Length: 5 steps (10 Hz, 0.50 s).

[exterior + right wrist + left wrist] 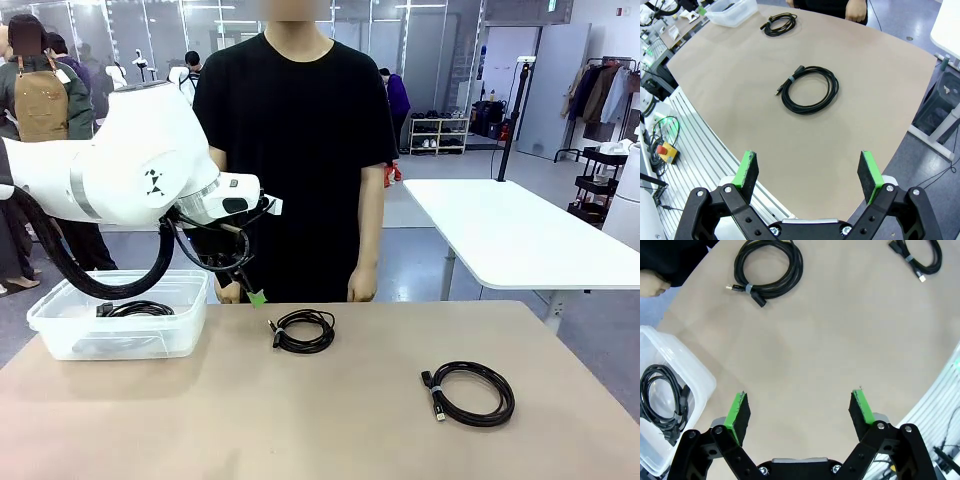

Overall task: Organize and store the cables.
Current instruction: Place the USB Extension Cable into the Organizing box.

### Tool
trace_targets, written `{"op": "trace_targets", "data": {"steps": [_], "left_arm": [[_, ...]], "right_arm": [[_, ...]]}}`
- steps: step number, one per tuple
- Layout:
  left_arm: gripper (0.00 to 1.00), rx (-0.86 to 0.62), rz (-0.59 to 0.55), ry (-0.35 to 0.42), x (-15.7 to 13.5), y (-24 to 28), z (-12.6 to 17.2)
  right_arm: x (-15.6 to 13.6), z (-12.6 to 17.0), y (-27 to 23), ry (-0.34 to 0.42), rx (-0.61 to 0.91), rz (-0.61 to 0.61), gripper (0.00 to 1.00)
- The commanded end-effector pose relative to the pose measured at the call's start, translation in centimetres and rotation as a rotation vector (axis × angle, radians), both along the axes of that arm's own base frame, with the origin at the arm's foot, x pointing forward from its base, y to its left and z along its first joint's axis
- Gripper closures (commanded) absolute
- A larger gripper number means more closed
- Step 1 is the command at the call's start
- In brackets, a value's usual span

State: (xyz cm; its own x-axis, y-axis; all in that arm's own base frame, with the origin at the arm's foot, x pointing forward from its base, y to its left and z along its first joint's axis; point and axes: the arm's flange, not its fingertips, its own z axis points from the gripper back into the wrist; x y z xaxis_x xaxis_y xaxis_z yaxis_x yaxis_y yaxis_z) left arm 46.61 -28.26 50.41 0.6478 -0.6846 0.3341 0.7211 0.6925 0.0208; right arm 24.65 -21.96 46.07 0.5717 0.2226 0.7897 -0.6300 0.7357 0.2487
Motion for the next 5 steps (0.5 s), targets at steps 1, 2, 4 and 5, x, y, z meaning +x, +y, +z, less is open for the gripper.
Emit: {"op": "trace_targets", "data": {"steps": [1, 2, 4, 5], "left_arm": [[0.0, -0.015, 0.01, 0.012, -0.3, 0.2, -0.2], [0.0, 0.0, 0.0, 0.0, 0.0, 0.0, 0.0], [0.0, 0.055, 0.166, 0.031, 2.9, -3.5, -1.4], [0.0, 0.076, 0.305, 0.014, 5.2, -5.4, -2.3]], "right_arm": [[-0.1, 0.0, -0.1, -0.014, -0.003, 0.009, 0.0], [-0.1, 0.0, -0.1, -0.014, -0.003, 0.009, 0.0], [-0.1, 0.0, -0.1, -0.014, -0.003, 0.009, 0.0], [-0.1, 0.0, -0.1, -0.014, -0.003, 0.009, 0.0]]}}
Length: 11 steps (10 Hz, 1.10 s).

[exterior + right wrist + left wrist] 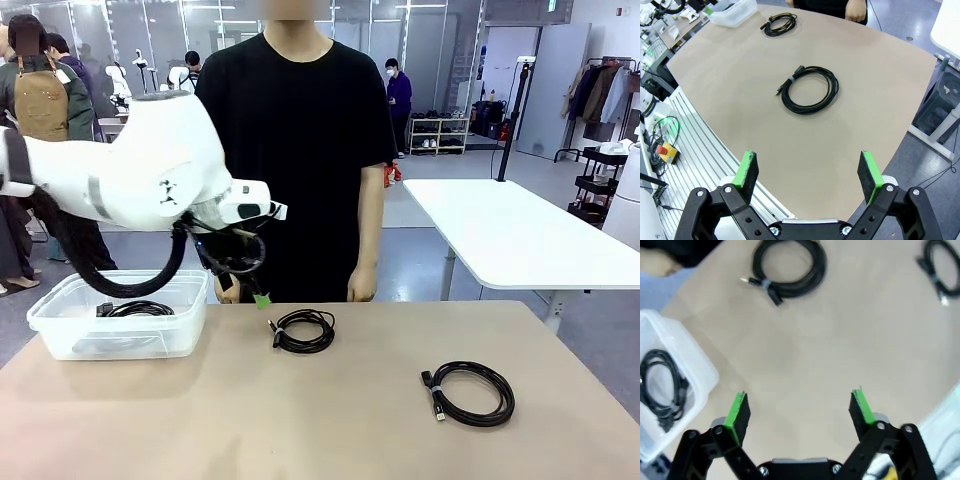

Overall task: Organize and store the cables.
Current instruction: Place the USB Extension Cable into the Organizing box.

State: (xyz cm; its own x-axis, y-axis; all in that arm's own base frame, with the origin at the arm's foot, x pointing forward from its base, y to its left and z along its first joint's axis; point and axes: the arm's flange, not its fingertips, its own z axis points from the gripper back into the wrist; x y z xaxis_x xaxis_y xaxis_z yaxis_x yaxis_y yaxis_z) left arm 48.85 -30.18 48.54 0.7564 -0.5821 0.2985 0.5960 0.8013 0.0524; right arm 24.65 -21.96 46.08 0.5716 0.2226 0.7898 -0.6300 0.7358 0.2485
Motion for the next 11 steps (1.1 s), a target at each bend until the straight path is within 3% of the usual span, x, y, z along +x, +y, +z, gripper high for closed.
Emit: {"op": "trace_targets", "data": {"steps": [1, 2, 3, 5, 8, 11], "left_arm": [[0.0, 0.003, 0.252, 0.025, 4.9, -4.6, -1.3], [0.0, -0.02, 0.42, 0.033, 7.2, -5.3, -2.3], [0.0, -0.076, 0.488, 0.097, 9.3, -5.5, -3.6], [0.0, -0.062, 0.661, 0.1, 12.9, -6.2, -6.9], [0.0, -0.038, 0.744, 0.122, 15.5, -6.5, -10.9], [0.0, -0.014, 0.764, 0.214, 15.9, -6.0, -13.7]], "right_arm": [[-0.1, 0.0, -0.1, -0.014, -0.003, 0.009, 0.0], [-0.1, 0.0, -0.1, -0.014, -0.003, 0.009, 0.0], [-0.1, 0.0, -0.1, -0.014, -0.003, 0.009, 0.0], [-0.1, 0.0, -0.1, -0.014, -0.003, 0.009, 0.0], [-0.1, 0.0, -0.1, -0.014, -0.003, 0.009, 0.0], [-0.1, 0.0, -0.1, -0.014, -0.003, 0.009, 0.0]]}}
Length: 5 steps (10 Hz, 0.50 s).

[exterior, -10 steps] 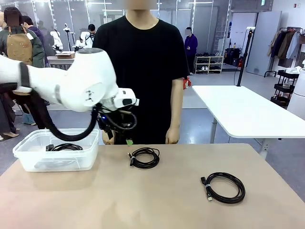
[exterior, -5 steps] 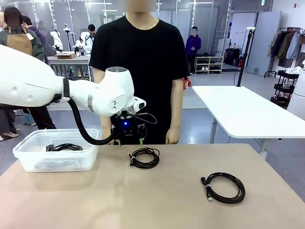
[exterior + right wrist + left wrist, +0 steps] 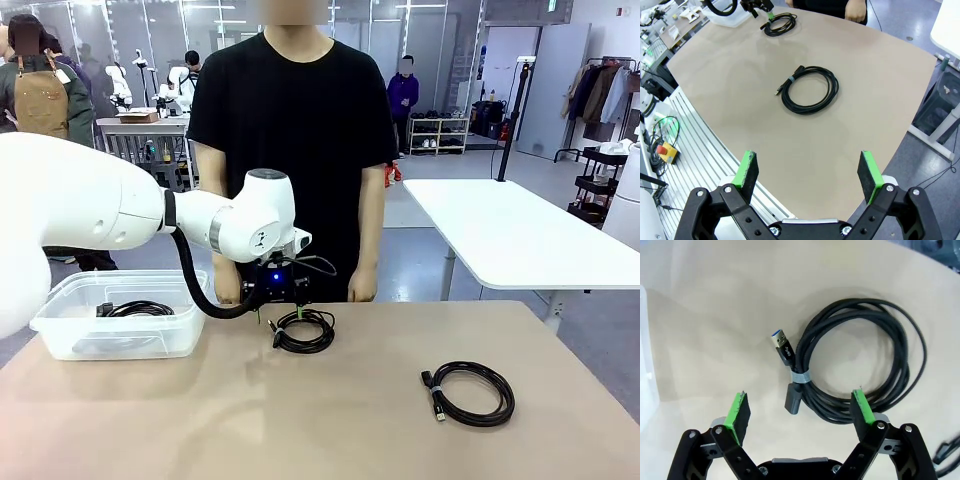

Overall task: Organize and store the cables.
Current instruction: Place the USB Extension Cable into the Organizing box.

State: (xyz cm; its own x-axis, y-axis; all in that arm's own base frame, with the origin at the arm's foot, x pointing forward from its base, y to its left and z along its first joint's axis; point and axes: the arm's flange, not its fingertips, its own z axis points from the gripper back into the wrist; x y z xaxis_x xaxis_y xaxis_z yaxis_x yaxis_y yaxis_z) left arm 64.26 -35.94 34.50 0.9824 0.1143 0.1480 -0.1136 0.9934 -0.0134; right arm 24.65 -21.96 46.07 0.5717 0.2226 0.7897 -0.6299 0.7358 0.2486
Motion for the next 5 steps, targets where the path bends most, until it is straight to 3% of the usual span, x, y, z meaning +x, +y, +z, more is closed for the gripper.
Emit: {"op": "trace_targets", "data": {"steps": [1, 2, 3, 5], "left_arm": [[0.0, -0.008, 0.022, 0.049, 0.5, 0.1, -0.2], [0.0, -0.011, 0.036, 0.056, 0.7, 0.3, -0.8], [0.09, 0.011, 0.037, 0.059, 0.7, 0.5, -1.2], [0.48, 0.008, 0.044, 0.056, 1.2, 0.5, -2.0]], "right_arm": [[-0.1, 0.0, -0.1, -0.014, -0.003, 0.009, 0.0], [-0.1, 0.0, -0.1, -0.014, -0.003, 0.009, 0.0], [-0.1, 0.0, -0.1, -0.014, -0.003, 0.009, 0.0], [-0.1, 0.0, -0.1, -0.014, -0.003, 0.009, 0.0]]}}
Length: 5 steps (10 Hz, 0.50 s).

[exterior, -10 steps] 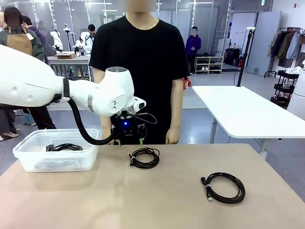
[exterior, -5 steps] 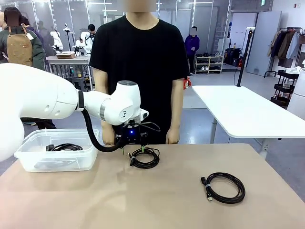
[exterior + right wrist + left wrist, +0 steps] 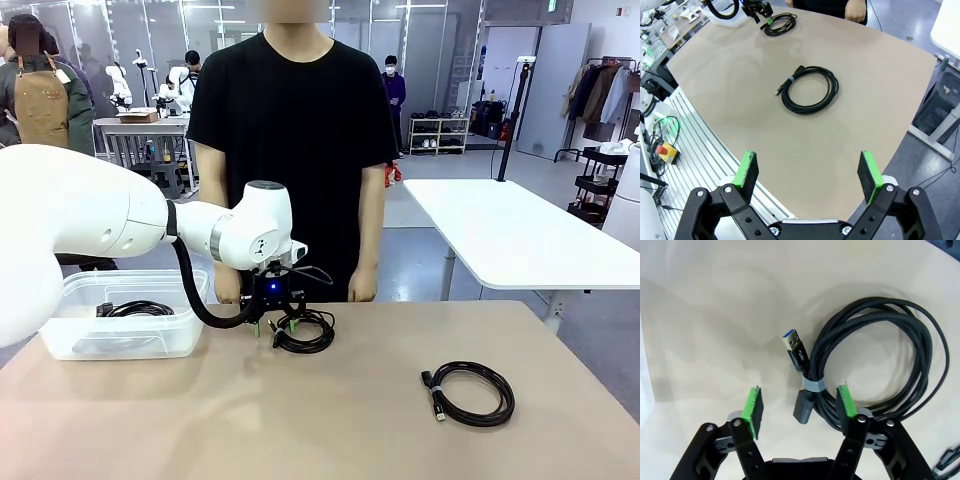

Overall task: Organize and store the cables.
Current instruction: Place the USB Extension Cable into the Organizing box.

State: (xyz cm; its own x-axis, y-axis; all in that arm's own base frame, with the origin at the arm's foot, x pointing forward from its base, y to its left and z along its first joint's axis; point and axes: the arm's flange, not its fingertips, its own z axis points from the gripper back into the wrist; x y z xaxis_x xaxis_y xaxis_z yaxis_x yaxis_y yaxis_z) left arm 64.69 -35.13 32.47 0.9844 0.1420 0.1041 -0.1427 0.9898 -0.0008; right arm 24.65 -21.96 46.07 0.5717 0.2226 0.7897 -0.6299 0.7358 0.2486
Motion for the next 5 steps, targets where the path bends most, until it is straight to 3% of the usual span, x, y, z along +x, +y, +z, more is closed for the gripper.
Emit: {"op": "trace_targets", "data": {"steps": [1, 2, 3, 5], "left_arm": [[0.72, 0.01, 0.017, 0.01, 1.09, -0.33, -0.5], [0.9, 0.011, 0.015, 0.01, 1.16, -0.38, -0.64], [1.0, 0.008, 0.012, 0.008, 1.32, -0.52, -0.96], [1.0, 0.005, 0.0, 0.016, 1.39, -0.85, -1.21]], "right_arm": [[-0.12, 0.01, -0.12, -0.014, -0.003, 0.009, 0.0], [-0.12, 0.01, -0.12, -0.014, -0.003, 0.009, 0.0], [-0.12, 0.01, -0.12, -0.014, -0.003, 0.009, 0.0], [-0.12, 0.01, -0.12, -0.014, -0.003, 0.009, 0.0]]}}
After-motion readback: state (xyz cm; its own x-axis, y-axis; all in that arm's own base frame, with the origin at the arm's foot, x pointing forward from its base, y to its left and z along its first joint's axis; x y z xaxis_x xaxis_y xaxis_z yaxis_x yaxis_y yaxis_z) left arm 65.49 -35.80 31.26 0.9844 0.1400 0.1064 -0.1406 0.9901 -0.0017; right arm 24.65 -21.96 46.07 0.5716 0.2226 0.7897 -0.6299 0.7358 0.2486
